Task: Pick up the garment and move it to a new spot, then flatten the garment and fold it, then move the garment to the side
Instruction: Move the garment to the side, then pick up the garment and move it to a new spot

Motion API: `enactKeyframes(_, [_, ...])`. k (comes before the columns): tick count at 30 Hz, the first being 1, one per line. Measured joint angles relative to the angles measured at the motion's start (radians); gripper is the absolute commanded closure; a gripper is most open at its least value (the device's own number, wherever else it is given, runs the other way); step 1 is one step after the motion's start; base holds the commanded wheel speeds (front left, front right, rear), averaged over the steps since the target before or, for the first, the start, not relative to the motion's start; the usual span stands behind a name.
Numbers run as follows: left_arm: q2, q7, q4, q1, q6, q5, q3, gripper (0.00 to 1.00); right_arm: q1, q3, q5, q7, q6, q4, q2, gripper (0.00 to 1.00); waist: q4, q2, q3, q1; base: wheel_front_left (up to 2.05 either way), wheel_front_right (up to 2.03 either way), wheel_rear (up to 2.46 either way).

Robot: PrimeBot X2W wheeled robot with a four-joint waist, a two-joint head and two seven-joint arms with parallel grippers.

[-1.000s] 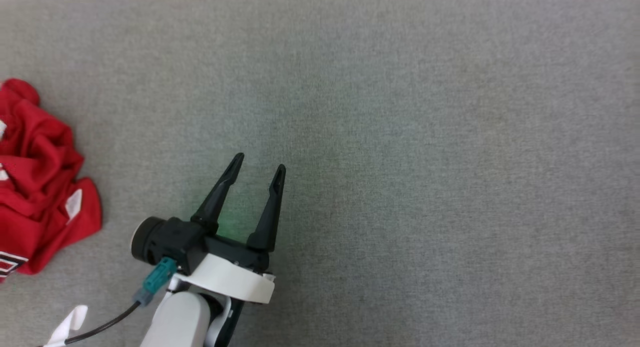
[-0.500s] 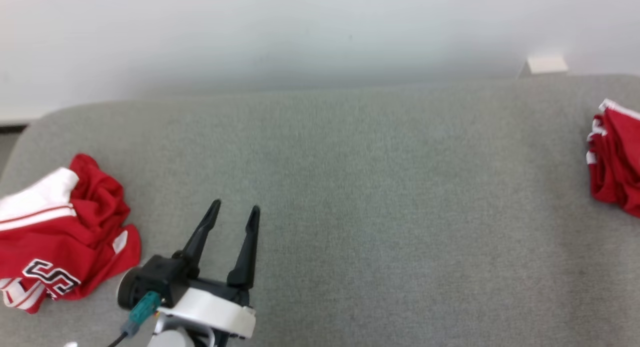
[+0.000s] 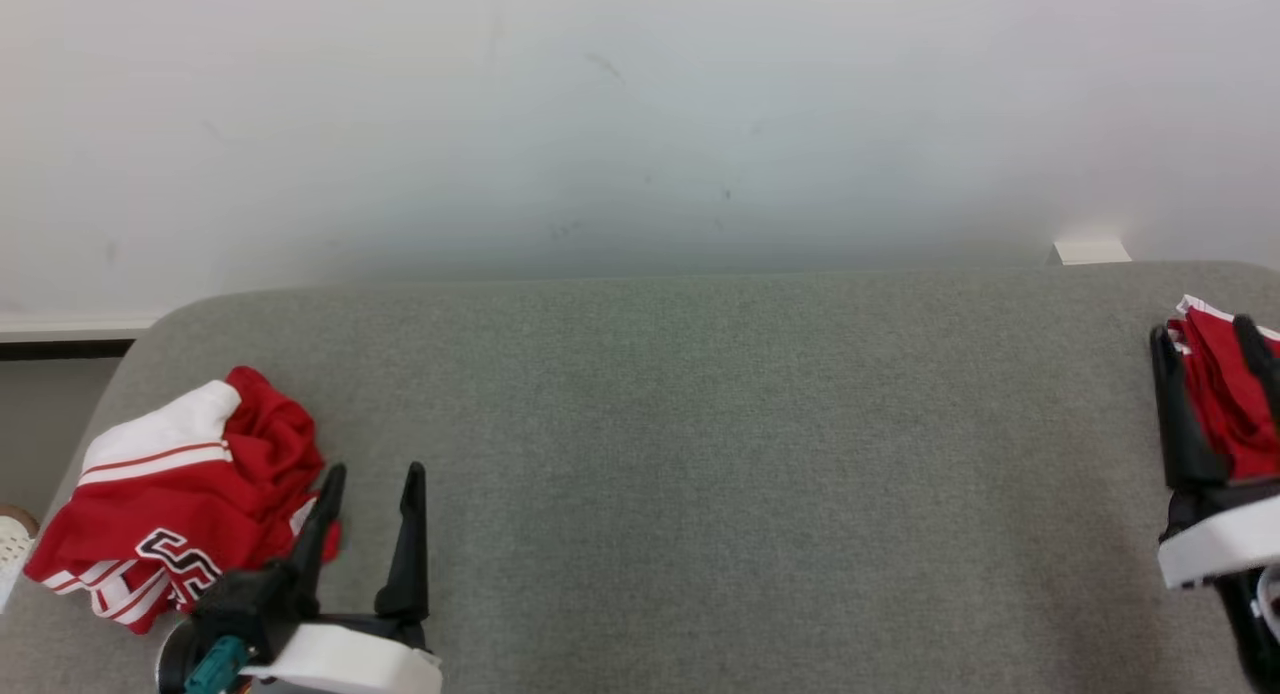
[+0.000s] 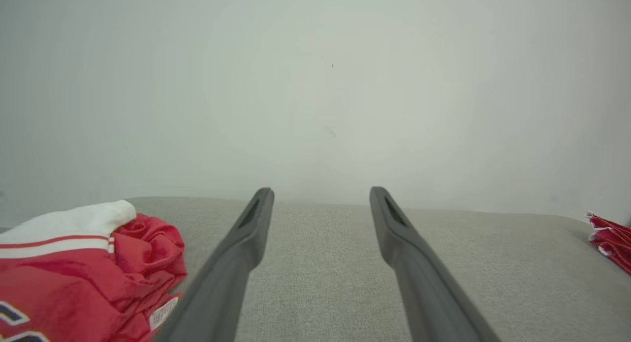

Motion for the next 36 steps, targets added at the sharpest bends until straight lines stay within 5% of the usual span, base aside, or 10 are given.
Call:
enactKeyframes(7, [-0.005, 0.000, -0.009, 0.052, 0.010, 0.000, 0.044, 0.00, 0.259, -0.087, -0.021, 0.006, 0.000, -0.226, 0.124, 0.00, 0.020, 0.0000, -0.020, 0.0000, 0.00, 0.00, 0.00])
enactKeyframes(13, [-0.011, 0.000, -0.007, 0.081, 0.010, 0.000, 0.049, 0.00, 0.386, -0.104, -0.050, -0.006, 0.000, -0.283, 0.227, 0.00, 0.028, 0.0000, -0.019, 0.0001, 0.00, 0.00, 0.00])
enactKeyframes(36, [-0.014, 0.000, 0.039, 0.089, 0.010, -0.018, -0.002, 0.00, 0.404, -0.074, -0.078, -0.019, 0.000, -0.225, 0.277, 0.00, 0.025, 0.0000, -0.020, 0.0002, 0.00, 0.00, 0.00])
